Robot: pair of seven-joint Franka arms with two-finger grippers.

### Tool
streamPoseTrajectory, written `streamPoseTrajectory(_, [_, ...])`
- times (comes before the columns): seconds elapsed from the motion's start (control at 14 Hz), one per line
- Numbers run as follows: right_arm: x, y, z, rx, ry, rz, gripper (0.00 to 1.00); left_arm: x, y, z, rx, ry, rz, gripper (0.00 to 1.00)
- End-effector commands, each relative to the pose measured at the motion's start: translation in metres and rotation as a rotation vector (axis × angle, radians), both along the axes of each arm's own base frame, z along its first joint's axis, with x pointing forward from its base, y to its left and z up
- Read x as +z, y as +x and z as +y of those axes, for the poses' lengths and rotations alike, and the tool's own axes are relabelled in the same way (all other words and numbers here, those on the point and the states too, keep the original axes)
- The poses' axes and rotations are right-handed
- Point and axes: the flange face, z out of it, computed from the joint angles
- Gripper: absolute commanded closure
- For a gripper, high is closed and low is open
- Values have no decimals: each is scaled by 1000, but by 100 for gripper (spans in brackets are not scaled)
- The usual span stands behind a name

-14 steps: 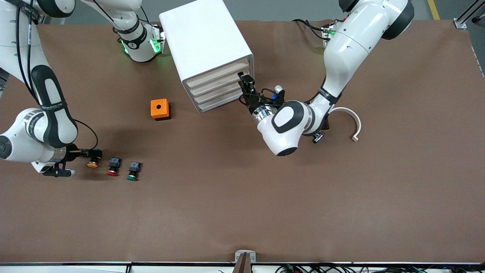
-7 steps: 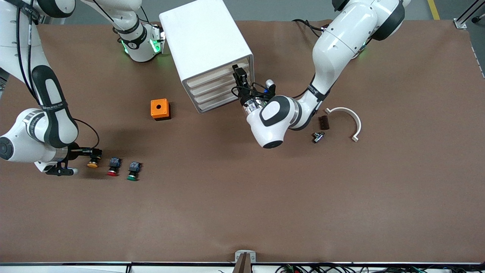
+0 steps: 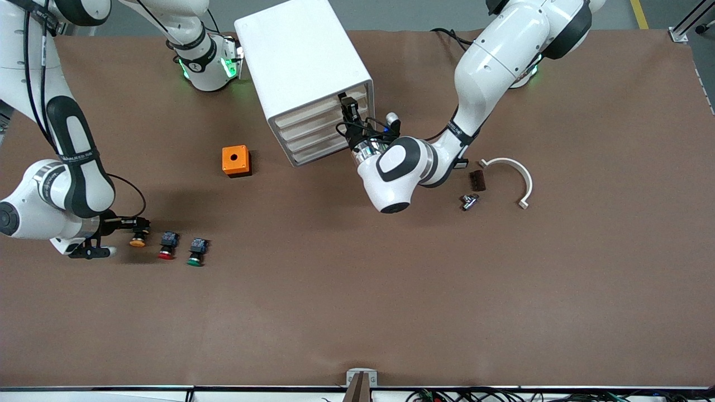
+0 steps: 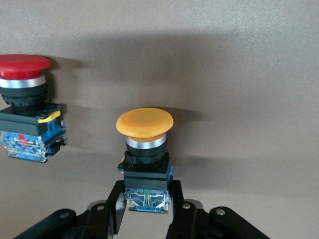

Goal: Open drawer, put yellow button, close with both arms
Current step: 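Grasp the yellow button with the right gripper while the left gripper grips drawer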

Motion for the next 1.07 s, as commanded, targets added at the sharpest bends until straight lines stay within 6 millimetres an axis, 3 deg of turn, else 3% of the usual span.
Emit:
streamPoseTrajectory(0.0, [17,3,6,9,40,46,100,5,-4,-3,4,-16,20,90])
streamPoseTrajectory(0.43, [67,13,17,-40,74,160,100,5,4,2,18,-17,17,90])
streamPoseTrajectory(0.57, [87,15,31,-65,68,197,100,4,10,7,28,-11,11,87])
streamPoseTrajectory(1.0, [161,11,90,-188,30,257,100,-2,54,47,112,1,-24,82])
